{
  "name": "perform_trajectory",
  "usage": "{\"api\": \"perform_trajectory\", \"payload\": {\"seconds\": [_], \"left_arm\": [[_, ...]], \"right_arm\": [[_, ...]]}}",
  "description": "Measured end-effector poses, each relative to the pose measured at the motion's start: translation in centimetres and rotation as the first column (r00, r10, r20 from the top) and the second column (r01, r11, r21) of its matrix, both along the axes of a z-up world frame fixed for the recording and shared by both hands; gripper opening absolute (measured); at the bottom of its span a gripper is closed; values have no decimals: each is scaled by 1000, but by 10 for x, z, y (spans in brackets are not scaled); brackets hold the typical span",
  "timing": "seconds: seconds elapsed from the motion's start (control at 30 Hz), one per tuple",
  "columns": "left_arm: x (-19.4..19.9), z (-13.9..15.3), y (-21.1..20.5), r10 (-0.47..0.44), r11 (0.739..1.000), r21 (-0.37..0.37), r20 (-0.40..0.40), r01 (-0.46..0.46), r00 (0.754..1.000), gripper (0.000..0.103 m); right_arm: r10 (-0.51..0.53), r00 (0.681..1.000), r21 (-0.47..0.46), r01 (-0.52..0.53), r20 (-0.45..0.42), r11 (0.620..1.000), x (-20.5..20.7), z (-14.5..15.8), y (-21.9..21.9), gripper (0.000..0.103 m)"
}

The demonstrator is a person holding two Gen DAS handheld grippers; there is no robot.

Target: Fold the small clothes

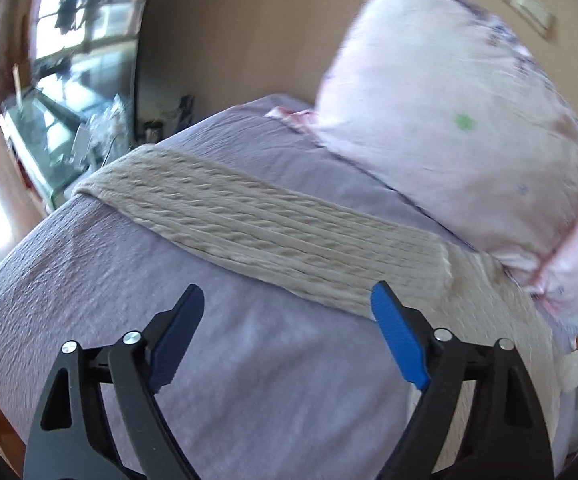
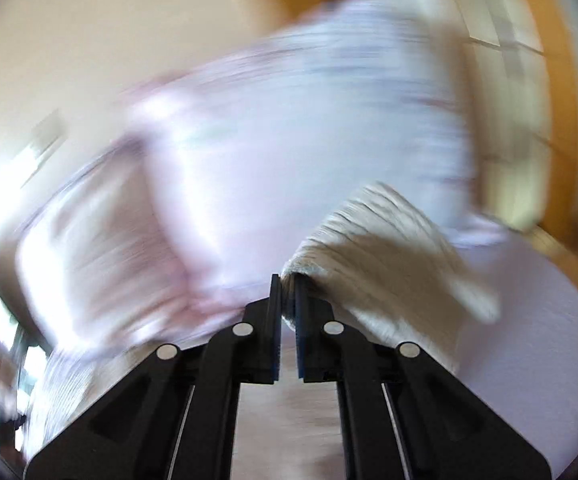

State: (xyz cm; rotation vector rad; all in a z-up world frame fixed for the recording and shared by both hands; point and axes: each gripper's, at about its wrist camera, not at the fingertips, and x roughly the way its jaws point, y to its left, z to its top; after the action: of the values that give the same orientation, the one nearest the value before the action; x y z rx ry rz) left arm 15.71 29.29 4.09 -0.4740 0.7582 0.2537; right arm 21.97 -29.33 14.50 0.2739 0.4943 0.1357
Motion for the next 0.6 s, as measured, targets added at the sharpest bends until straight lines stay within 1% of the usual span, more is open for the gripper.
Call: {"api": "perform_trajectory", "payload": {"seconds": [0.03, 0.07, 0.1, 0.13, 0.17, 0.2, 0.23, 0.27, 0.3, 0.33, 0.37, 0.4, 0.43, 0.47, 0.53, 0.57, 0.6], "left_arm": [[3, -3, 7, 10, 1000, -18, -11, -10, 1000, 83], [7, -7, 16, 23, 998, -53, -26, -24, 999, 83], [9, -11, 23, 36, 996, -85, -36, -39, 999, 81], [12, -16, 30, 53, 992, -111, -47, -58, 997, 79], [13, -18, 35, 66, 989, -129, -54, -72, 996, 78], [14, -21, 43, 81, 984, -155, -57, -89, 995, 77], [13, -23, 49, 95, 979, -175, -59, -104, 994, 75], [13, -27, 58, 117, 972, -197, -65, -128, 991, 74], [14, -28, 63, 124, 968, -212, -54, -133, 991, 72], [15, -28, 70, 135, 965, -219, -51, -143, 990, 70], [17, -28, 77, 150, 961, -227, -51, -157, 987, 68], [19, -30, 86, 162, 954, -250, -47, -168, 986, 65], [21, -30, 92, 169, 948, -264, -45, -175, 984, 60], [23, -32, 101, 185, 939, -285, -46, -191, 982, 57], [28, -34, 120, 213, 922, -321, -48, -217, 976, 44], [30, -35, 126, 220, 918, -326, -54, -225, 974, 40], [34, -36, 130, 222, 918, -323, -60, -229, 973, 32]], "right_arm": [[105, 994, -30, -105, -26, 994, 8, -6, 45, 5], [184, 980, -50, -188, -76, 981, 18, -18, 80, 6], [258, 955, -69, -270, -145, 960, 26, -32, 113, 9], [321, 920, -90, -348, -222, 933, 32, -49, 145, 11], [370, 872, -124, -425, -321, 896, 35, -72, 180, 25], [387, 844, -152, -466, -371, 872, 34, -85, 200, 42], [398, 841, -164, -480, -367, 862, 27, -90, 208, 45], [408, 845, -168, -483, -346, 859, 22, -90, 211, 51], [409, 853, -164, -477, -326, 864, 17, -87, 209, 61], [402, 864, -152, -461, -304, 874, 13, -82, 204, 67], [393, 874, -138, -443, -286, 886, 10, -77, 197, 74], [384, 880, -131, -431, -279, 893, 6, -72, 191, 78], [372, 886, -124, -417, -276, 900, 9, -69, 185, 78], [356, 894, -119, -398, -272, 910, 8, -66, 174, 80], [335, 903, -113, -375, -268, 920, 1, -66, 162, 84], [324, 907, -109, -362, -269, 926, -3, -65, 157, 85], [316, 909, -104, -354, -270, 929, -3, -67, 153, 85]]}}
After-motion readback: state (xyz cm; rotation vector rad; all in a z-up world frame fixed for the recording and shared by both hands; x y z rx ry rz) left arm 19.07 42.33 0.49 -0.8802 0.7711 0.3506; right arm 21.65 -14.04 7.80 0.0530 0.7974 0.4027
